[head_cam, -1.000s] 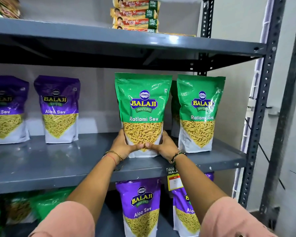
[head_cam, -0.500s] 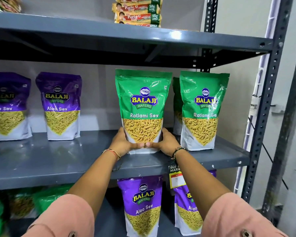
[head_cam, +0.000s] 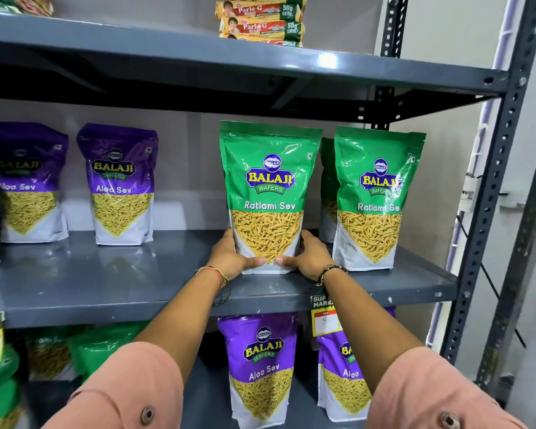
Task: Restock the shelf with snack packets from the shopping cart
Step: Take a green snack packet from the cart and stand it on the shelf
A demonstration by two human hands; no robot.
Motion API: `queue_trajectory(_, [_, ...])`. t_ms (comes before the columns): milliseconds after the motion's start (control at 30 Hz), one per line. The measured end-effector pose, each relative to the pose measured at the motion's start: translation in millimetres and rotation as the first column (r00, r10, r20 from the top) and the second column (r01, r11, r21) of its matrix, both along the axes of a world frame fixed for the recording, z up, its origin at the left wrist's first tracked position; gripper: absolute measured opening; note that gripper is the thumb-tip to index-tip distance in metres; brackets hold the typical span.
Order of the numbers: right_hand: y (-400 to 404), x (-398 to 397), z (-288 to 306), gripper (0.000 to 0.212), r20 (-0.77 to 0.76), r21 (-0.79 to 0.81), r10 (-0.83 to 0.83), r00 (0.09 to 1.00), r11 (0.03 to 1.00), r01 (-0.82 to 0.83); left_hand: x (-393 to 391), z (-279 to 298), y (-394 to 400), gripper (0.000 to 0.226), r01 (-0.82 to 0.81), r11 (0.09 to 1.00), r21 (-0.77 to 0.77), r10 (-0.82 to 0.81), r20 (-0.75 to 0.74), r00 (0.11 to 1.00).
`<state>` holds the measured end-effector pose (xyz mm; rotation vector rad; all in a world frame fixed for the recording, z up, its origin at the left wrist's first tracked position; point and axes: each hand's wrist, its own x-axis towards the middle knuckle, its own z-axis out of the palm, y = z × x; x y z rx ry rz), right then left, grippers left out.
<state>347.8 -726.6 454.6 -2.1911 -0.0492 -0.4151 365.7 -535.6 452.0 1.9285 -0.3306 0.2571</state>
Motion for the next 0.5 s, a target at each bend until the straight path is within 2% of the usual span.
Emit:
queue_trajectory(167, [2.2,-10.2,5.7,0.097,-0.023,-0.023,-0.003,1.000,1.000,0.003,-7.2,0.3,3.8,0.096,0.013,1.000,0.017,-0.013,-0.012,1.000])
queue_trajectory(200, [5.0,-14.6,7.3,0.105,0.008,0.021,-0.004,1.000,1.000,0.003,-9.9,-0.1,4.7,0.100,0.021,1.000,0.009,-0.021,-0.004,1.000])
queue_trajectory(267, [17.2,-27.0,13.0,0.117,0.179,0.122,-0.087,0.980,0.990,0.066,-15.3,2.0,9.9,0.112,0.012,1.000,-0.026,-0.011,0.031,0.999])
queue_trajectory(300, [24.6,-32.8,18.0,0.115,0.299,0.158,-0.157,0.941,0.981,0.114,-18.5,4.9,13.3,0.114,-0.019,0.999,-0.045,0.022,0.054,0.998])
queue_trajectory(367, [44.8,-42.7,28.6,0.097,0.513,0.180,-0.221,0.829,0.972,0.149,-24.2,10.2,26.6,0.109,-0.111,0.990,-0.082,0.121,0.127,0.985])
queue_trajectory(500, [106.7,-51.2,42.7,0.060,0.729,0.088,-0.127,0.672,0.992,0.092,-40.7,17.5,74.8,0.088,-0.262,0.953,-0.154,0.295,0.258,0.920])
